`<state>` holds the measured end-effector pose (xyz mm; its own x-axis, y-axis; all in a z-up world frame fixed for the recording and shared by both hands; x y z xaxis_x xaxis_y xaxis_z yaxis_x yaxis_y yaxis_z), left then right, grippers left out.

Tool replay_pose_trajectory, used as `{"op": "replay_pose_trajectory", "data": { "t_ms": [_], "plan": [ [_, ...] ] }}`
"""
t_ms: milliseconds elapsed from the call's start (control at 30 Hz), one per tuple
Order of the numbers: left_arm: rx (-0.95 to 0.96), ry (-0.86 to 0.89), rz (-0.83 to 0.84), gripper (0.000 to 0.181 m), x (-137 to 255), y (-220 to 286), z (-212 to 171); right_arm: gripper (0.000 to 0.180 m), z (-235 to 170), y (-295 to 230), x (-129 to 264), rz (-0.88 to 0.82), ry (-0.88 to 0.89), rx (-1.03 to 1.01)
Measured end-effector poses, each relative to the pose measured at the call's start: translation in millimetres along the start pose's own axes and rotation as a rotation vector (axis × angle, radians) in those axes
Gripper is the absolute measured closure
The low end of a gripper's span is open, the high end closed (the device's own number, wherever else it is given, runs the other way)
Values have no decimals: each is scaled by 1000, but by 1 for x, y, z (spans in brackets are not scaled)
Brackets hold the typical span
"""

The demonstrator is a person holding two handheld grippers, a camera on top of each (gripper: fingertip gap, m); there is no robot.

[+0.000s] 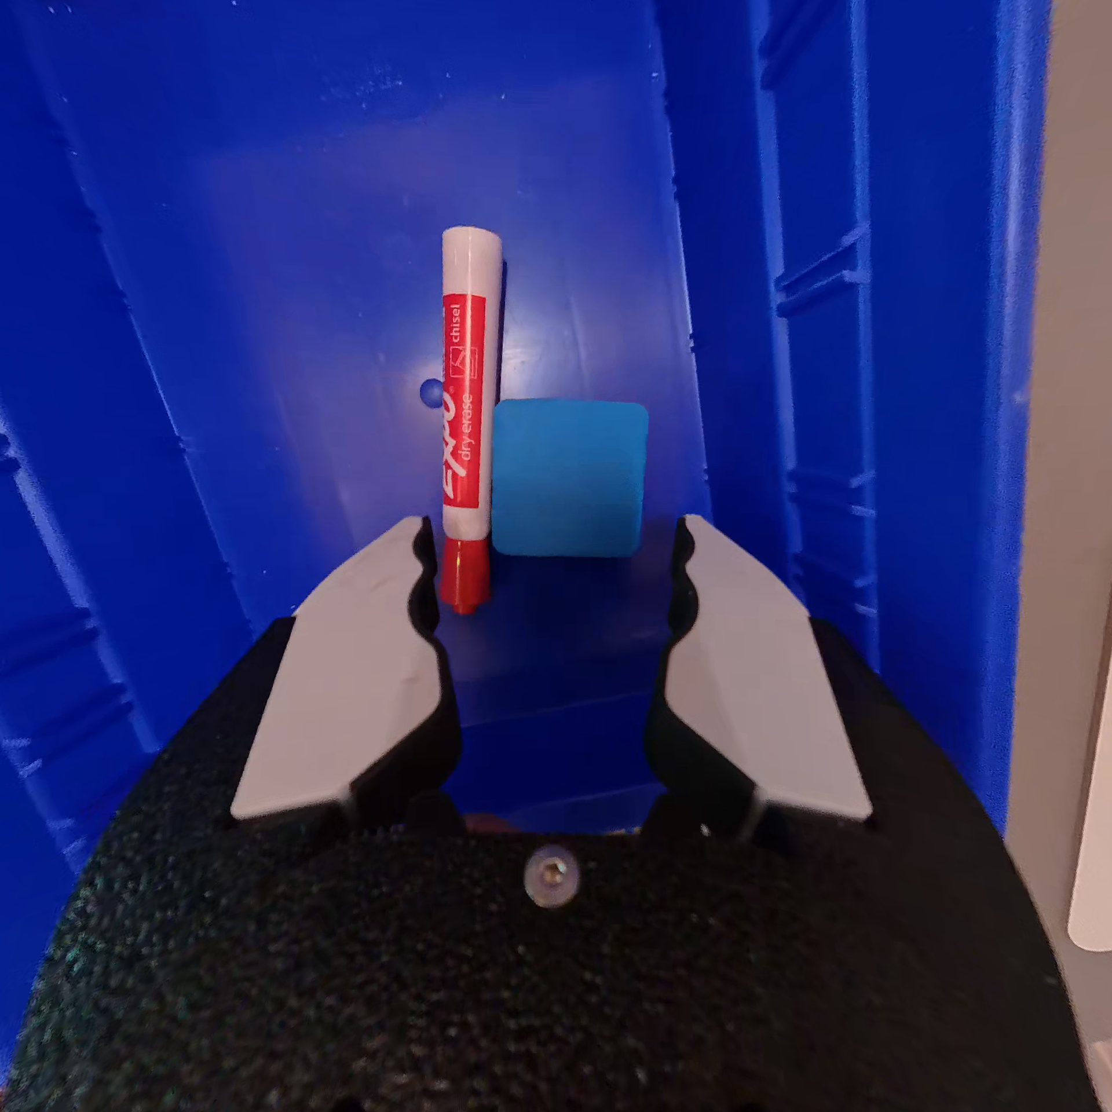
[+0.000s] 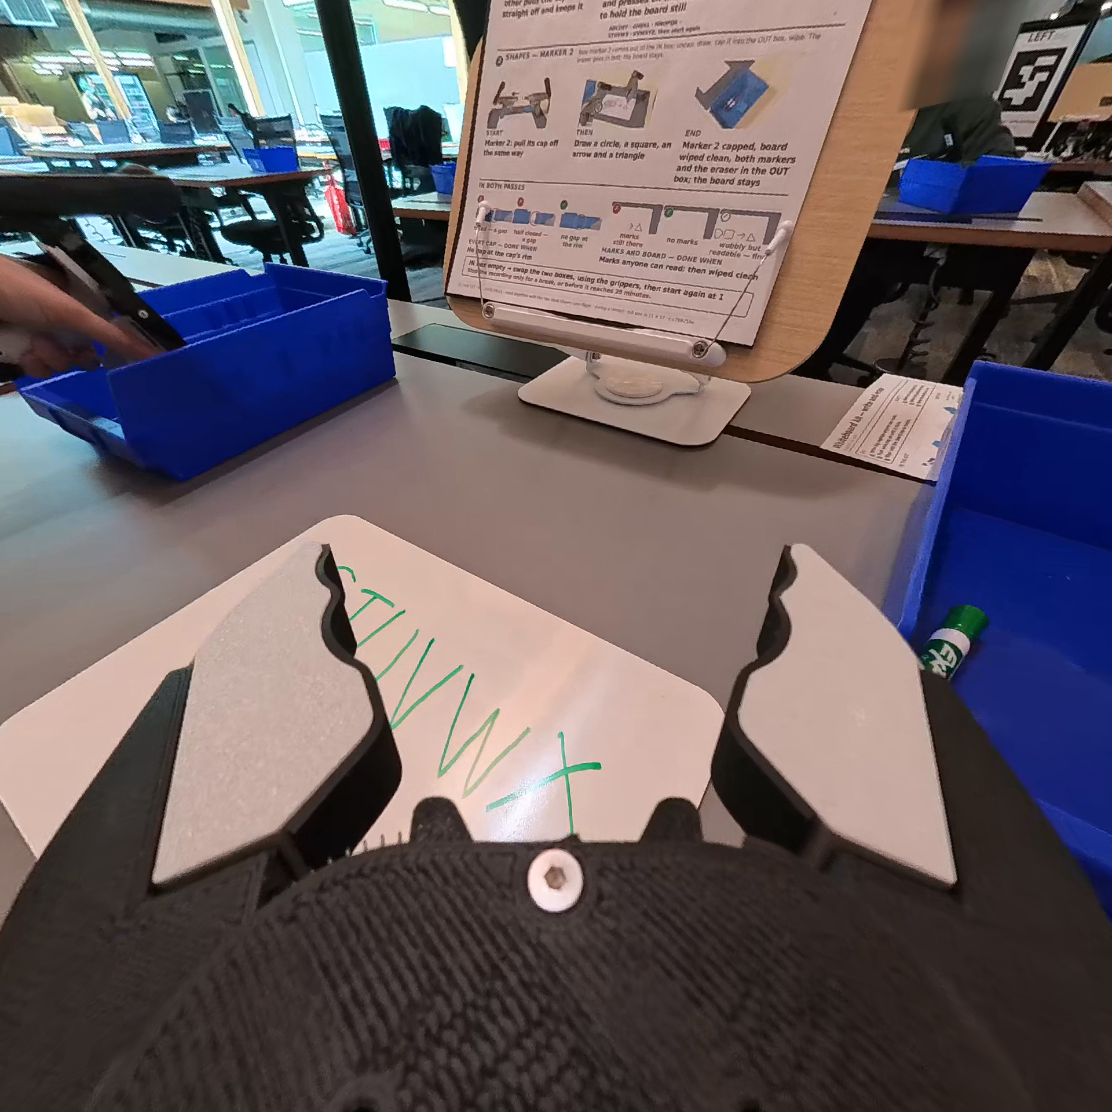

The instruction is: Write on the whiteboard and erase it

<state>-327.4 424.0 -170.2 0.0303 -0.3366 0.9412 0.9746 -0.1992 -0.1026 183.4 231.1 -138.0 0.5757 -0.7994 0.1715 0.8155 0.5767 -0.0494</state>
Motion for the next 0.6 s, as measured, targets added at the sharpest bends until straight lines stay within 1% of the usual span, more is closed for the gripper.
{"op": "replay_pose_trajectory", "data": {
  "t_ms": [200, 533, 600],
  "plan": [
    [-14, -30, 5, 110, -7, 7, 1, 48, -2, 3, -1, -6, -13, 4],
    [-12, -40, 12, 129, -13, 9, 2, 49, -3, 4, -1, -11, -20, 7],
    [-18, -34, 14, 129, -14, 9, 1, 49, -3, 2, -2, -4, -20, 8]
  ]
}}
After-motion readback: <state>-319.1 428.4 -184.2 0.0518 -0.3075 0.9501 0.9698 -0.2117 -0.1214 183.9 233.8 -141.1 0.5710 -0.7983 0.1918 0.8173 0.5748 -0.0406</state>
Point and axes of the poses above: each gripper's, where its closed fingertips meet, x back along the fingers, z out of its top, y = z × x across the jaws, the point moved 10 cm from there along x, back along the fingers, and after that the axes turned 8 degrees about z, right-handed, at the moved point
